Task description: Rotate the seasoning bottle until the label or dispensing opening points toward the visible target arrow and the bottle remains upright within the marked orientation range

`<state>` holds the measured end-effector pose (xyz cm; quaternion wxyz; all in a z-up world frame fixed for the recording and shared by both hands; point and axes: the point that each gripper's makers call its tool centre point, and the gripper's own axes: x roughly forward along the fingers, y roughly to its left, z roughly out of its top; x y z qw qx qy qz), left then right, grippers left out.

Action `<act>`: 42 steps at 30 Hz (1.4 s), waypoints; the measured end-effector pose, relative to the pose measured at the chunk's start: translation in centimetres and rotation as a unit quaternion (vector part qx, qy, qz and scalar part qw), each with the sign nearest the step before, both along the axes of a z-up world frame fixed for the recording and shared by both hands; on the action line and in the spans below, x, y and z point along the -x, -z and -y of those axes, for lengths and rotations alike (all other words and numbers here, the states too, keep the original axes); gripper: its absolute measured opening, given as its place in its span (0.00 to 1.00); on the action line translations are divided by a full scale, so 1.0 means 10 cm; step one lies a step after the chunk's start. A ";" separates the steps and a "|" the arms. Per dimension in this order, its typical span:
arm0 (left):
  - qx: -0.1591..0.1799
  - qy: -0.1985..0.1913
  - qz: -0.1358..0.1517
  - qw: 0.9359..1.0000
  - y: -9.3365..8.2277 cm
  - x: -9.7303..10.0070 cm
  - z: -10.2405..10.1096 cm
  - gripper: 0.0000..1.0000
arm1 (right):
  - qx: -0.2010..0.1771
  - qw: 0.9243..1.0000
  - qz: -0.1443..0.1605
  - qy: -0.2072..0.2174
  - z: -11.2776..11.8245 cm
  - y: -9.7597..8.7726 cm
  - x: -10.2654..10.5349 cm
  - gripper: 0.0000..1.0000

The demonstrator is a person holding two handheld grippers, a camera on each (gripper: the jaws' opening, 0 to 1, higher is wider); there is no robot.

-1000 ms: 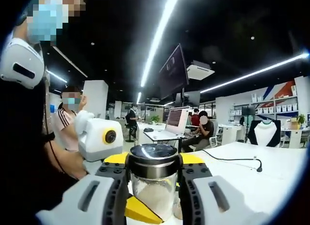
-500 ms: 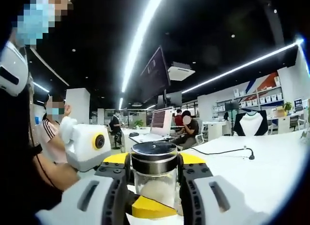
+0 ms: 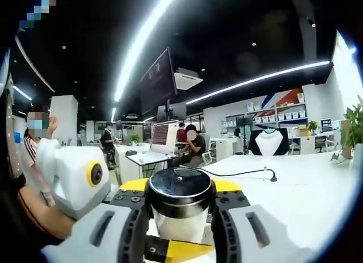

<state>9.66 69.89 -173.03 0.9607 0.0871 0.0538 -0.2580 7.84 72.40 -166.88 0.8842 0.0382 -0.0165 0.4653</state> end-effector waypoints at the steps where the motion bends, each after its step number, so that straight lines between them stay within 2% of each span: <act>1: 0.000 0.001 0.000 1.000 0.00 0.00 0.00 0.45 | 0.003 1.000 0.000 -0.003 0.00 0.00 0.00 0.38; 12: 0.014 0.030 0.001 0.999 -0.04 0.04 0.10 0.44 | 0.023 0.997 0.021 -0.064 0.07 -0.03 0.06 0.38; 18: 0.017 0.051 -0.003 0.999 -0.04 0.07 0.15 0.44 | 0.050 0.987 0.066 -0.136 0.06 -0.03 0.19 0.38; 19: 0.016 0.053 -0.003 0.998 -0.04 0.08 0.16 0.44 | 0.059 0.985 0.076 -0.141 0.07 -0.03 0.21 0.38; 22: 0.020 0.060 -0.004 0.998 -0.04 0.08 0.19 0.44 | 0.072 0.983 0.083 -0.146 0.07 -0.02 0.23 0.38; 25: 0.022 0.058 -0.001 0.998 -0.03 0.08 0.20 0.44 | 0.074 0.985 0.077 -0.135 0.07 0.00 0.22 0.38; 27: 0.040 0.051 -0.014 0.998 0.00 0.07 0.20 0.44 | 0.076 0.988 0.077 -0.112 0.07 0.03 0.20 0.38; 30: 0.015 0.035 -0.025 0.999 0.12 0.02 0.17 0.44 | 0.104 0.989 0.064 -0.079 0.08 0.15 0.15 0.38; 35: 0.008 0.032 -0.031 0.999 0.21 0.01 0.18 0.44 | 0.101 0.991 0.056 -0.071 0.10 0.22 0.12 0.37; 36: 0.003 0.034 -0.028 0.999 0.22 0.00 0.19 0.44 | 0.086 0.992 0.045 -0.075 0.13 0.23 0.09 0.37; 38: -0.002 0.040 -0.030 0.999 0.25 -0.02 0.20 0.44 | 0.041 0.996 0.000 -0.081 0.18 0.25 0.02 0.37; 42: -0.010 0.048 -0.040 0.998 0.35 -0.02 0.18 0.42 | 0.006 0.996 -0.036 -0.086 0.29 0.35 -0.17 0.37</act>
